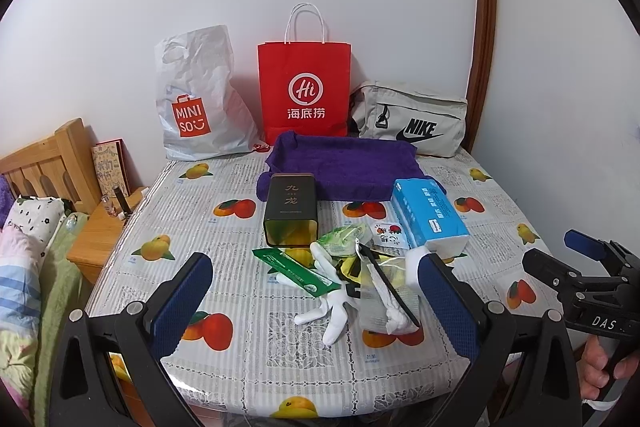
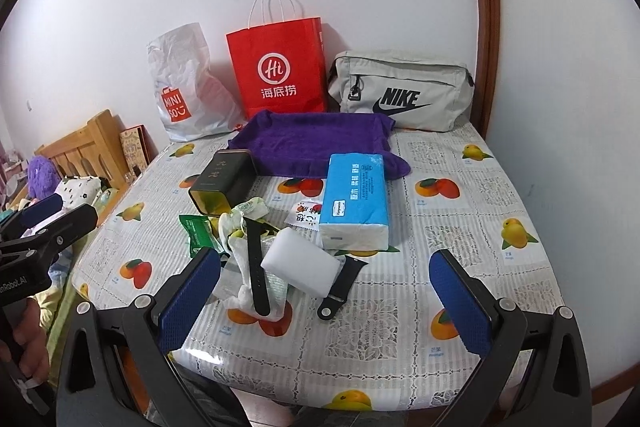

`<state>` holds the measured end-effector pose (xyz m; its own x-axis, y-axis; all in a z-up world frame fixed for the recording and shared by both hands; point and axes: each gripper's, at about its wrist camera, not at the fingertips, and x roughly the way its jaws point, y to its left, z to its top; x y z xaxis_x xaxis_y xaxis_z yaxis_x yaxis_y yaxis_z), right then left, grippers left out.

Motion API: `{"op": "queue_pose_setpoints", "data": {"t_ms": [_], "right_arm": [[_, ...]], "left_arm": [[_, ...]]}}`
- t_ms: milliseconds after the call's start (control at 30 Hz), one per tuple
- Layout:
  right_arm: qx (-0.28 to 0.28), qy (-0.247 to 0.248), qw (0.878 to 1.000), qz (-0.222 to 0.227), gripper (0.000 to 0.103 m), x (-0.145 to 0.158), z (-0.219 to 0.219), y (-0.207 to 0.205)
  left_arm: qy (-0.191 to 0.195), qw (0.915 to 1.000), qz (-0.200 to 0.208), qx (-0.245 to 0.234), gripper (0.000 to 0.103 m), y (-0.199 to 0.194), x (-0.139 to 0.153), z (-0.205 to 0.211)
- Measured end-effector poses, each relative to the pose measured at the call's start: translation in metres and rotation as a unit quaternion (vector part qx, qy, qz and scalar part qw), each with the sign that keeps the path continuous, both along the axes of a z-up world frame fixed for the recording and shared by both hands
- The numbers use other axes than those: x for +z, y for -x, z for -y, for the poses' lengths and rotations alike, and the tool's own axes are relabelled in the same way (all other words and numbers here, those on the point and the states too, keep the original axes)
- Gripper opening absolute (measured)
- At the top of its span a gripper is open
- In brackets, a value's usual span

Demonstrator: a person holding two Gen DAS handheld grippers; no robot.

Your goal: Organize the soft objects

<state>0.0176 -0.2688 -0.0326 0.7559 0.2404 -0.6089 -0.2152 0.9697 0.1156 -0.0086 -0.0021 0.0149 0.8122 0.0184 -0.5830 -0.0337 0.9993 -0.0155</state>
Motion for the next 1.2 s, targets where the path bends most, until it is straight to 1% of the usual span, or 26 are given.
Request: {"op": "queue_pose_setpoints", "data": {"t_ms": [567,1200], "right_arm": [[0.005,0.002,1.0,0.002,0.103,0.0037,-0.0038,0.0032],[0.007,0.0,1.0,0.006,0.103,0.0045,-0.0057,0.0055]], "left_arm": [[0.0,1.0,0.002,0.001,0.103,0.0013,0.0017,-0.0008],[0.002,1.0,0.005,0.003,0.103,0.0027,0.0101,-0.0031]]}}
